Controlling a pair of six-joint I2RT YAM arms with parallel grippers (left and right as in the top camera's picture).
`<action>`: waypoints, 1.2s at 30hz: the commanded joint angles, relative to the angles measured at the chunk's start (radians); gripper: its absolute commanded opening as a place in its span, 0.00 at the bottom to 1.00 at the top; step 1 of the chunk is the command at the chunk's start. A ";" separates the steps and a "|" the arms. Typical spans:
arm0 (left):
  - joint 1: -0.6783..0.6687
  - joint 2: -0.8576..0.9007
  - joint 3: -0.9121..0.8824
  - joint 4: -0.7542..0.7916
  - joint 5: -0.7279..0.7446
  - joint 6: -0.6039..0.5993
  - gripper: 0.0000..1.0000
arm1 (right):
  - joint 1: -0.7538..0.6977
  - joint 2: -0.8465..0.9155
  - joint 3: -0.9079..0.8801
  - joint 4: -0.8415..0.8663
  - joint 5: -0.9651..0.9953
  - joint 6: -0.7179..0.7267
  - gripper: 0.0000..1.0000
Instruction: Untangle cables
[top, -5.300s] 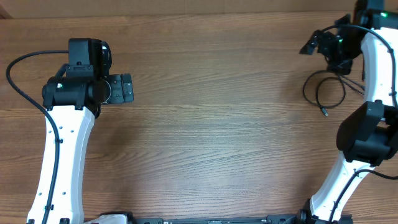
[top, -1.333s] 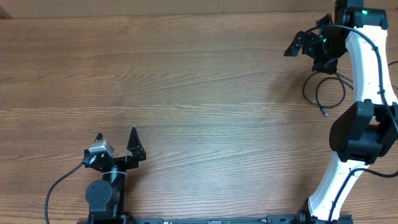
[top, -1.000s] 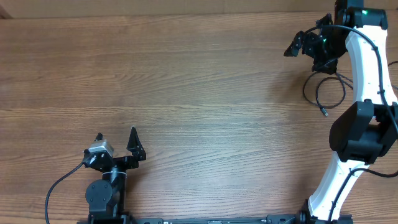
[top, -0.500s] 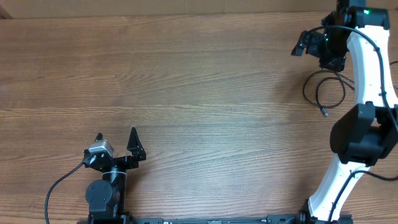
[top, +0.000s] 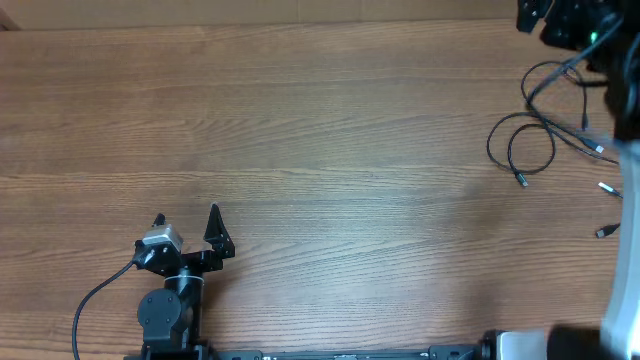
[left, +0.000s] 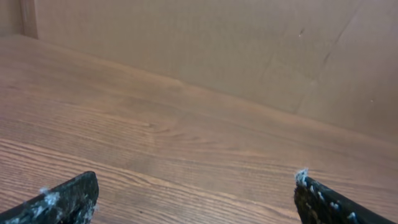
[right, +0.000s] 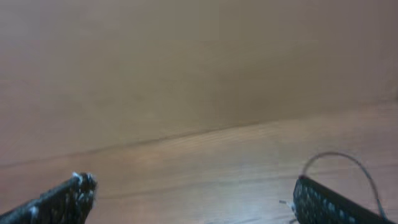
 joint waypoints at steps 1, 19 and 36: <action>0.007 -0.011 -0.003 0.000 0.011 0.019 1.00 | 0.019 -0.123 -0.249 0.127 0.010 -0.004 1.00; 0.007 -0.011 -0.003 0.000 0.011 0.019 1.00 | 0.021 -0.846 -1.445 1.079 0.014 0.000 1.00; 0.007 -0.011 -0.003 0.000 0.011 0.019 0.99 | 0.064 -1.186 -1.881 1.277 0.146 0.079 1.00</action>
